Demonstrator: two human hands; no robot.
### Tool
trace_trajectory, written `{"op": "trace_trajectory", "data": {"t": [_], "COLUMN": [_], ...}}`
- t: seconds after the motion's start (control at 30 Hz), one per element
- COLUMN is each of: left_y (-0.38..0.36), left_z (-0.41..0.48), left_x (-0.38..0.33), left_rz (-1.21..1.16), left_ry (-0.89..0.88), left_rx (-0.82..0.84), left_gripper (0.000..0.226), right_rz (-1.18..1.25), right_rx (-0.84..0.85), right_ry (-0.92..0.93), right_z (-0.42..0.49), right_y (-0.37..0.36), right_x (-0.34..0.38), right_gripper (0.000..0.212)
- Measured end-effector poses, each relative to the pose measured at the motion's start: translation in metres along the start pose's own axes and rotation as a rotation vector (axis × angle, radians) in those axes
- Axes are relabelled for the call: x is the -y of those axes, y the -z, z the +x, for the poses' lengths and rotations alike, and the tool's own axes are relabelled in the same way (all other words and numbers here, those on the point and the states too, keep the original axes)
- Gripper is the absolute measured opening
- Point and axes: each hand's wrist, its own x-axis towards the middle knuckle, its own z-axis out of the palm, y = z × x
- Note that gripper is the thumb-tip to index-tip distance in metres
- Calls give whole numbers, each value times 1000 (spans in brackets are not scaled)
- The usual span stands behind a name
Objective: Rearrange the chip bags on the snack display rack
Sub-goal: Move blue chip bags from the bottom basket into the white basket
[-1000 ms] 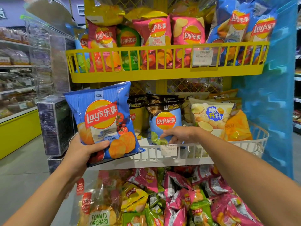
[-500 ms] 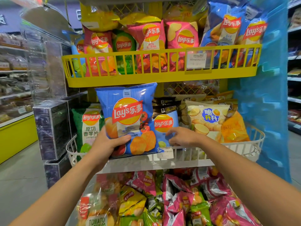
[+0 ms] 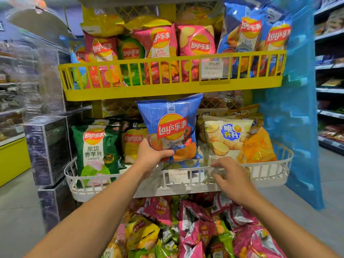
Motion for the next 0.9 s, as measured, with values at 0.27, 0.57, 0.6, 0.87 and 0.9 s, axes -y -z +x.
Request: {"op": "trace_trajectory", "data": {"t": [0.27,0.57,0.6,0.87,0.9], "left_y": [-6,-8,-6,24,28], "left_z": [12,4,5,-14,-10], "left_x": [11,-10,-8,9,14], "left_rz": [402,715,651,1090,1183], "left_ry": [178,398,390,-1077,-1109], "left_rx": [147,349,315,20,101], "left_gripper": [80,28,47,85,81], "right_rz": [-42,-41,-44,-193,-264], "right_rx": [-35,-32,-34,44,71], "right_ry": [54,-9,-5,245,276], "right_z": [3,-6,-5,34,38], "right_y": [5,10,12,2,-2], "right_x": [2,-7,-5,32,35], "right_gripper": [29,31,32,86,88]}}
